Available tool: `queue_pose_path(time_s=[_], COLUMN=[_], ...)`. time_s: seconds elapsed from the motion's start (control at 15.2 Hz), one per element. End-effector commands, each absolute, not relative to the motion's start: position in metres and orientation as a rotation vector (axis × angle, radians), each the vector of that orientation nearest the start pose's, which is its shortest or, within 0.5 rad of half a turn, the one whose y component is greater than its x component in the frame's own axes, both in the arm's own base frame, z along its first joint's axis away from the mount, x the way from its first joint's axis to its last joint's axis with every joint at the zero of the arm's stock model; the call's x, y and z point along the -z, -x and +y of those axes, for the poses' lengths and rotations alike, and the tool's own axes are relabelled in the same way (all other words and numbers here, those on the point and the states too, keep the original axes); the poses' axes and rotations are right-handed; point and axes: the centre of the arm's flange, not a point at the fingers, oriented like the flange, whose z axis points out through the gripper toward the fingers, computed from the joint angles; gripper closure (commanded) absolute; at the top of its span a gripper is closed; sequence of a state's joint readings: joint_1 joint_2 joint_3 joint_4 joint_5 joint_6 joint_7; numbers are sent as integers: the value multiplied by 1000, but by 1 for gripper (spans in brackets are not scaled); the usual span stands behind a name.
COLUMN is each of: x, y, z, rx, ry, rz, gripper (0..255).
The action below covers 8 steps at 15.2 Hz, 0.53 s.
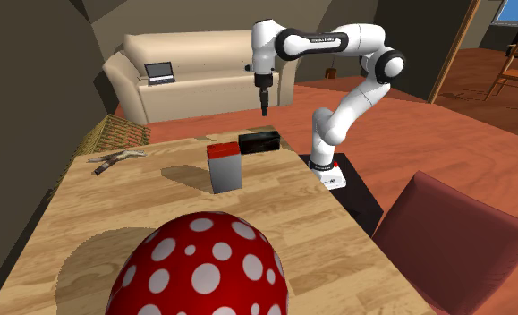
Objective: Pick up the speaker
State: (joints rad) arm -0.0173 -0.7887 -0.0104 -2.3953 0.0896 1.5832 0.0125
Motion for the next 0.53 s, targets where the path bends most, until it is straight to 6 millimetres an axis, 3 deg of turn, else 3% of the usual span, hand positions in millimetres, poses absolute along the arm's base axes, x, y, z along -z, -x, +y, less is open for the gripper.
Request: queue_pose_path(time_s=[0.0,0.46], x=[-574,-581], y=[-306,-343], z=[0,91], rx=[-35,-29], ry=[3044,3086], rz=[60,67], gripper=[0,0])
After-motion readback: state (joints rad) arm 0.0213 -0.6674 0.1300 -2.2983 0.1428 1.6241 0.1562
